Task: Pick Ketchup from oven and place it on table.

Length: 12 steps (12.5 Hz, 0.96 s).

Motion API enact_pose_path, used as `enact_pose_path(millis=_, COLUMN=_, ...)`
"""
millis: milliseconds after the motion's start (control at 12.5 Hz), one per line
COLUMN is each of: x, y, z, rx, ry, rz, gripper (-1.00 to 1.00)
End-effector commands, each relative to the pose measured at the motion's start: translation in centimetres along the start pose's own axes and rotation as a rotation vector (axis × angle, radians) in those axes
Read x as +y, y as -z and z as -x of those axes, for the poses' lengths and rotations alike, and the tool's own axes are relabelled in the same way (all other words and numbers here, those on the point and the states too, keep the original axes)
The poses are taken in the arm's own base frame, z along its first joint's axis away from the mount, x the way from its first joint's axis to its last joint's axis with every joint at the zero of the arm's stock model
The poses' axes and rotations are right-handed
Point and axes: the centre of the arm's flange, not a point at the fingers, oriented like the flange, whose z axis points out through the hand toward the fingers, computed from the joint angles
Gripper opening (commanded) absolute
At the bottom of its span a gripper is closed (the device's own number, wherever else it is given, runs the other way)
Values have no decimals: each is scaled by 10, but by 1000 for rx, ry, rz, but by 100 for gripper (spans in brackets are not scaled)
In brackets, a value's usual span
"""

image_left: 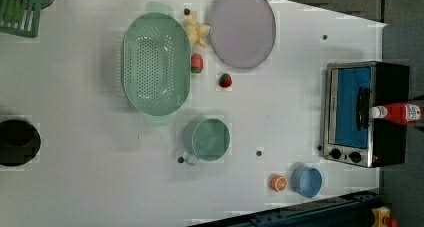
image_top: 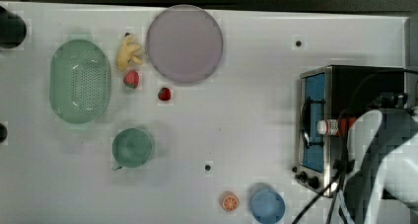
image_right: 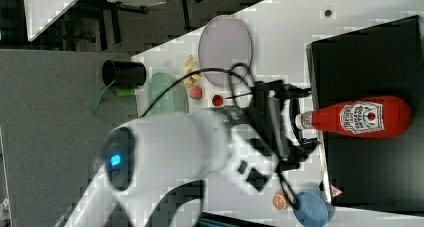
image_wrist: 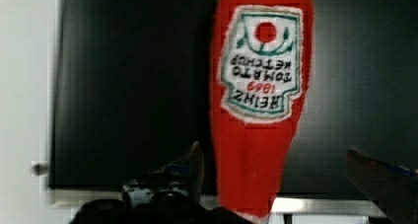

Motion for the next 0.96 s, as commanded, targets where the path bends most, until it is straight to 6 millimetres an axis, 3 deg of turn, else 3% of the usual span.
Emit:
enact_pose_path(millis=80, x=6, y=2, z=-29, rx=44, ry=-36, rz=-59, gripper=100)
enact_pose_path(millis=720, x=-1, y=-42, z=-37, rx=42, ry=-88, rz=-65, gripper=95)
enact_pose_path(millis=960, x=0, y=-37, z=-40, rx=46, ry=-92, rz=-71, gripper=20)
